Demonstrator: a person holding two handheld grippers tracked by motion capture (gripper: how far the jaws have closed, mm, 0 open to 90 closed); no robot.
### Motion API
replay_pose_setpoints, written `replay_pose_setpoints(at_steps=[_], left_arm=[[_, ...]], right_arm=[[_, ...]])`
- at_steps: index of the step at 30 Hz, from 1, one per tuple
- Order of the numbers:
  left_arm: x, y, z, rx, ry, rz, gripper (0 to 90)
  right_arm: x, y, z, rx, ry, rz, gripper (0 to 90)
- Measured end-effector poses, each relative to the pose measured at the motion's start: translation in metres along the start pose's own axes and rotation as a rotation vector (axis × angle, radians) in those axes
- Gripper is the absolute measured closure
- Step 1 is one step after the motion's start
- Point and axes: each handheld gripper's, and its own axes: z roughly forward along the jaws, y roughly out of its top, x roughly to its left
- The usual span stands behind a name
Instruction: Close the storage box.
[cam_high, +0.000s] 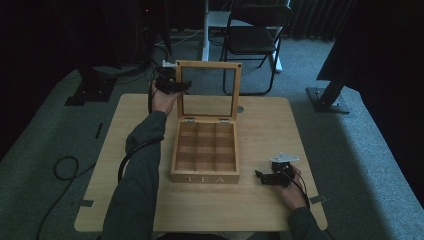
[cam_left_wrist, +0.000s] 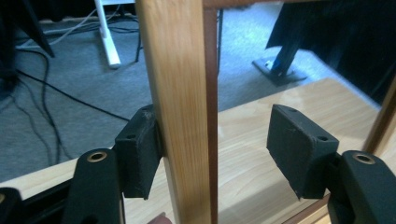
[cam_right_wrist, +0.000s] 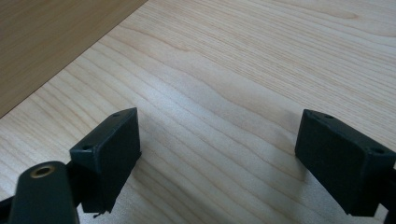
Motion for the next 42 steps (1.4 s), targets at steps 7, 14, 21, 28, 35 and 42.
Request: replay_pose_setpoints(at_steps=[7,14,21,28,35,42], left_arm=[[0.0,-0.005,-0.01,-0.027,-0.029,-0.037,40.5],[-0.007,-0.007,-0.02,-0.025,-0.029,-0.012,39.5],[-0.013,-0.013,-0.029,-0.042,-0.023,0.016,39.6],[-0.017,-0.021,-0.04,-0.072,-0.031,0.018,40.7],[-0.019,-0.03,-0.055,-0.087,-0.078,-0.001,41.1],[-0.021,-0.037,-0.069,-0.094,-0.13,-0.006,40.1]], right_arm=[[0.0,0.0,0.0,0.0,0.0,0.001,13.8],[0.0,0.0,0.0,0.0,-0.005,0.005,13.8],[0.0,0.001,0.001,0.001,-0.009,0.01,13.8],[0.0,0.001,0.001,0.001,-0.01,0.012,13.8],[0.0,0.001,0.001,0.0,-0.011,0.012,13.8],[0.0,0.001,0.001,0.001,-0.011,0.012,13.8]])
